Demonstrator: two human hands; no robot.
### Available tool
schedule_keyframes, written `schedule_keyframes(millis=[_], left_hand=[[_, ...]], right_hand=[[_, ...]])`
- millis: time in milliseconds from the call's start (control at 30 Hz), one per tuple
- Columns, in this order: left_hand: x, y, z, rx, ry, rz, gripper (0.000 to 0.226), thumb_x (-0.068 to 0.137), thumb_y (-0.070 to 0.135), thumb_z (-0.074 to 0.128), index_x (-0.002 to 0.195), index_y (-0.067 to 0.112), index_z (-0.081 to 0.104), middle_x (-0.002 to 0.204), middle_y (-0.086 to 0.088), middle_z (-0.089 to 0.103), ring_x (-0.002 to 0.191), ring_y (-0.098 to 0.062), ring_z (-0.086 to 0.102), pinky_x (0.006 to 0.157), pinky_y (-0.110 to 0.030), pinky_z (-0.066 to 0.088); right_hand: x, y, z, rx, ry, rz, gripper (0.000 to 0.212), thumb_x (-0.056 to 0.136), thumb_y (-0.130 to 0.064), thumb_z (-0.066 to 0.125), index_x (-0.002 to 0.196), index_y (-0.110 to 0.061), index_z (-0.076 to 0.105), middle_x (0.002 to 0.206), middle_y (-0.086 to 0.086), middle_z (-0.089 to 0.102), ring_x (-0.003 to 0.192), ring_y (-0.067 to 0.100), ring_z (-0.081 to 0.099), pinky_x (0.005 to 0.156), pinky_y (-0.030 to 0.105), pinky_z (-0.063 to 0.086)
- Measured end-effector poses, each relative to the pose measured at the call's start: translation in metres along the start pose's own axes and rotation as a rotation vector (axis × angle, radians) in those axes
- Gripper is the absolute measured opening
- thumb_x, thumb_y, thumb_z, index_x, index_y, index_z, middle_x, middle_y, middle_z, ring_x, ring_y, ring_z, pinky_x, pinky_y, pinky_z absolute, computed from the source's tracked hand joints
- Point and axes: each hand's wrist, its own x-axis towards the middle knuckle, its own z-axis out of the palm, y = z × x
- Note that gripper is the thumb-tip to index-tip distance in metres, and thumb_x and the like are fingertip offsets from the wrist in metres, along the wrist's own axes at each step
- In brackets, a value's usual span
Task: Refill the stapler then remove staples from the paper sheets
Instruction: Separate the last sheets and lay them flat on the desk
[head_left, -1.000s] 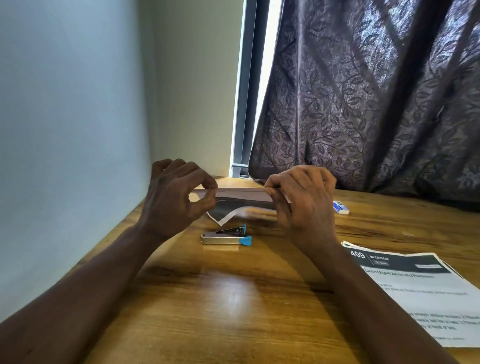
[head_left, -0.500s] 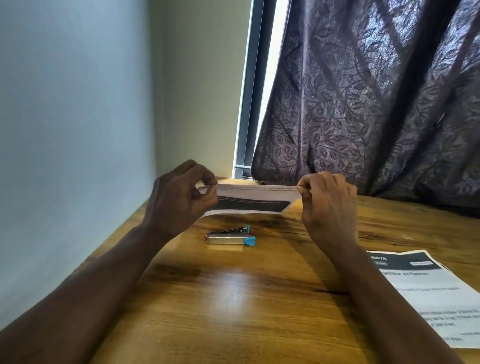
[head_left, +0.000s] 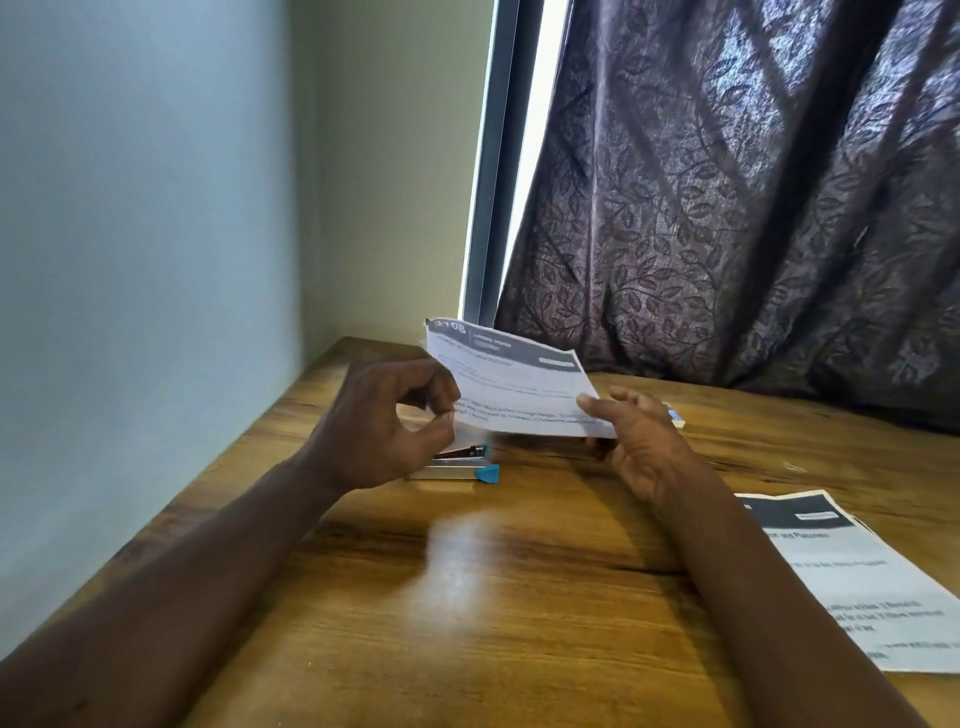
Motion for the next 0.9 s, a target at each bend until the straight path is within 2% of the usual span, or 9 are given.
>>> schedule_keyframes(millis=[100, 167, 233, 300, 533, 633, 733, 800, 900], left_hand=[[-0.006, 0.007, 0.01, -0.003, -0.058, -0.087, 0.02, 0.079, 0.028, 0.074, 0.095, 0.021, 0.066, 0.1, 0.007, 0.067, 0.073, -0.016, 0.067, 0.06, -0.037, 0.059], [-0.009, 0.008, 0.016, 0.12, -0.178, -0.211, 0.045, 0.076, 0.042, 0.078, 0.115, 0.034, 0.057, 0.118, 0.011, 0.06, 0.083, -0.01, 0.067, 0.071, -0.036, 0.061], [-0.012, 0.005, 0.019, 0.234, -0.343, -0.318, 0.067, 0.074, 0.05, 0.081, 0.129, 0.042, 0.043, 0.136, 0.011, 0.05, 0.099, -0.008, 0.065, 0.085, -0.037, 0.059], [-0.014, 0.0, 0.017, 0.227, -0.398, -0.368, 0.072, 0.077, 0.044, 0.084, 0.134, 0.042, 0.039, 0.141, 0.01, 0.047, 0.103, -0.008, 0.064, 0.088, -0.034, 0.058], [-0.018, -0.016, -0.025, 0.176, -0.371, -0.517, 0.066, 0.074, 0.024, 0.086, 0.126, 0.039, 0.048, 0.122, 0.01, 0.059, 0.08, -0.008, 0.065, 0.067, -0.018, 0.053], [-0.019, -0.013, -0.034, 0.286, -0.49, -0.612, 0.066, 0.07, 0.056, 0.075, 0.127, 0.042, 0.046, 0.126, 0.006, 0.058, 0.091, -0.012, 0.063, 0.078, -0.028, 0.054], [-0.012, -0.005, -0.021, 0.564, -0.409, -0.481, 0.075, 0.07, 0.083, 0.049, 0.132, 0.04, 0.049, 0.136, 0.009, 0.054, 0.118, -0.013, 0.057, 0.098, -0.04, 0.047], [0.0, 0.006, 0.005, 0.522, -0.35, -0.362, 0.073, 0.08, 0.08, 0.042, 0.134, 0.032, 0.051, 0.141, 0.007, 0.052, 0.129, -0.016, 0.052, 0.106, -0.043, 0.044], [0.02, 0.018, 0.063, 0.323, -0.49, -0.405, 0.062, 0.099, 0.061, 0.043, 0.149, 0.024, 0.042, 0.158, 0.001, 0.04, 0.144, -0.02, 0.04, 0.118, -0.041, 0.035]], right_hand=[[-0.005, 0.004, -0.005, -0.515, 0.102, -0.158, 0.06, 0.087, -0.002, 0.067, 0.14, -0.021, 0.046, 0.121, 0.011, 0.063, 0.087, 0.018, 0.062, 0.058, 0.025, 0.049], [-0.01, 0.01, -0.007, -0.853, 0.138, -0.327, 0.062, 0.087, -0.009, 0.063, 0.143, -0.024, 0.044, 0.123, 0.01, 0.063, 0.095, 0.022, 0.058, 0.072, 0.03, 0.046], [-0.01, 0.016, -0.007, -1.029, 0.137, -0.375, 0.059, 0.089, -0.016, 0.064, 0.144, -0.025, 0.046, 0.128, 0.01, 0.062, 0.106, 0.025, 0.058, 0.076, 0.031, 0.045], [-0.01, 0.02, -0.005, -1.15, 0.145, -0.358, 0.052, 0.092, -0.024, 0.063, 0.142, -0.025, 0.05, 0.134, 0.01, 0.059, 0.114, 0.025, 0.058, 0.079, 0.03, 0.046], [-0.014, 0.025, -0.001, -1.359, 0.122, -0.293, 0.054, 0.092, -0.043, 0.059, 0.143, -0.029, 0.049, 0.139, 0.009, 0.05, 0.12, 0.03, 0.056, 0.091, 0.042, 0.054], [-0.021, 0.024, 0.002, -1.507, 0.132, -0.305, 0.054, 0.091, -0.049, 0.054, 0.141, -0.029, 0.051, 0.147, 0.012, 0.034, 0.135, 0.032, 0.036, 0.104, 0.048, 0.041], [-0.022, 0.026, 0.004, -1.57, 0.045, -0.429, 0.057, 0.094, -0.046, 0.051, 0.148, -0.029, 0.046, 0.165, 0.01, 0.015, 0.152, 0.034, 0.014, 0.118, 0.054, 0.023], [-0.018, 0.03, 0.005, -1.529, -0.115, -0.446, 0.058, 0.099, -0.04, 0.042, 0.156, -0.028, 0.033, 0.171, 0.005, 0.008, 0.157, 0.03, 0.004, 0.124, 0.054, 0.013], [-0.01, 0.039, 0.006, -1.442, -0.271, -0.389, 0.058, 0.103, -0.036, 0.032, 0.16, -0.027, 0.024, 0.171, 0.0, 0.013, 0.158, 0.023, 0.007, 0.126, 0.051, 0.007]])
